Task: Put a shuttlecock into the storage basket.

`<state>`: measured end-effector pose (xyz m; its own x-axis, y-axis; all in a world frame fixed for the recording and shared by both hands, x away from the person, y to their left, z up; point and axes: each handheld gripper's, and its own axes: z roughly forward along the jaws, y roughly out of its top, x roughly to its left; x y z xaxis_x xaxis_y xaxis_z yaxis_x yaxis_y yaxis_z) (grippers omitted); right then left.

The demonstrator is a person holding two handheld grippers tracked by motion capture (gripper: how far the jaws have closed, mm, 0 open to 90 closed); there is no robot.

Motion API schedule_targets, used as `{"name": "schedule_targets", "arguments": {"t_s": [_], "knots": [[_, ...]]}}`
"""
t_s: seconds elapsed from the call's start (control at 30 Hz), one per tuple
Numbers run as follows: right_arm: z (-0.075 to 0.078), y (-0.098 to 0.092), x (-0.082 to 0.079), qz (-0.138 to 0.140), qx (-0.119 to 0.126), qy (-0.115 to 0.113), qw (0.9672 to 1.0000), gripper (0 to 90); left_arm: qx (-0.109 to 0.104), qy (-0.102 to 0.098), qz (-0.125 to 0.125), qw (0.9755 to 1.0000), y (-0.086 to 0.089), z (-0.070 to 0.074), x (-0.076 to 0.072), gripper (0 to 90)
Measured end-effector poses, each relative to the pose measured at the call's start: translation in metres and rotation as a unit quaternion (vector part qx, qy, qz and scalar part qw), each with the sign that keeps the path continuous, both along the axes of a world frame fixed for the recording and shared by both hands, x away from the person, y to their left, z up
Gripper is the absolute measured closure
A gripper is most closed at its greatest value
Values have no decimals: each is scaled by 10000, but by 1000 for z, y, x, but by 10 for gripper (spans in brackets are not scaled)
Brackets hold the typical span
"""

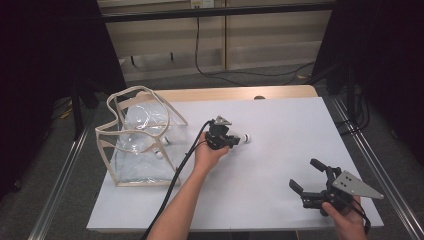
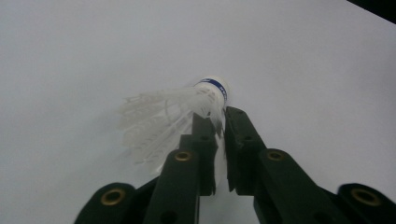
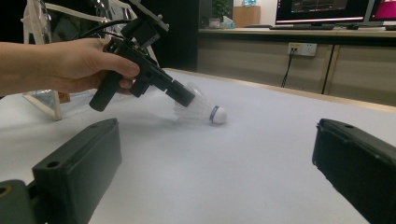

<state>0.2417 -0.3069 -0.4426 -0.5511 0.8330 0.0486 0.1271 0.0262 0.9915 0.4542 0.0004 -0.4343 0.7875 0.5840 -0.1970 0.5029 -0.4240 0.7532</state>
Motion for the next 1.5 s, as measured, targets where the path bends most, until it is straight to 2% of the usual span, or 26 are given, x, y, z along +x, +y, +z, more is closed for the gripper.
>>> {"name": "schedule_targets", "arguments": {"t_s": [0.13,0.3,0.37,0.57,0.67,0.8,0.87,0.9,0.93,1.0,1.27,1.5], "knots": [[0,0,0,2,7,0,10000,8,-44,85,41,9999,4,3,-3,892],[0,1,0,7,-16,-4,10000,8,-118,210,91,9997,13,4,-5,896],[0,1,0,8,-24,-12,10000,8,-101,198,51,9997,14,3,-6,889],[0,2,0,5,-17,1,10000,9,-211,276,97,9993,8,-4,-5,795],[0,1,0,16,-6,9,10000,8,-307,314,174,9989,4,-9,-3,789],[0,0,0,9,1,1,10000,8,-330,315,249,9986,0,-16,0,789],[0,0,0,9,10,4,10000,9,-314,337,282,9985,-2,-18,0,817],[0,0,0,16,8,5,10000,9,-312,297,277,9987,-1,-17,1,838],[0,0,0,10,2,8,10000,9,-356,350,298,9983,0,-17,1,861],[0,-1,0,5,3,8,10000,9,-293,377,331,9983,3,-14,1,882],[0,1,0,18,-8,-8,10000,8,-288,407,240,9985,17,6,-2,891],[0,1,0,19,-22,-12,10000,8,-294,408,94,9987,19,15,-8,890]]}}
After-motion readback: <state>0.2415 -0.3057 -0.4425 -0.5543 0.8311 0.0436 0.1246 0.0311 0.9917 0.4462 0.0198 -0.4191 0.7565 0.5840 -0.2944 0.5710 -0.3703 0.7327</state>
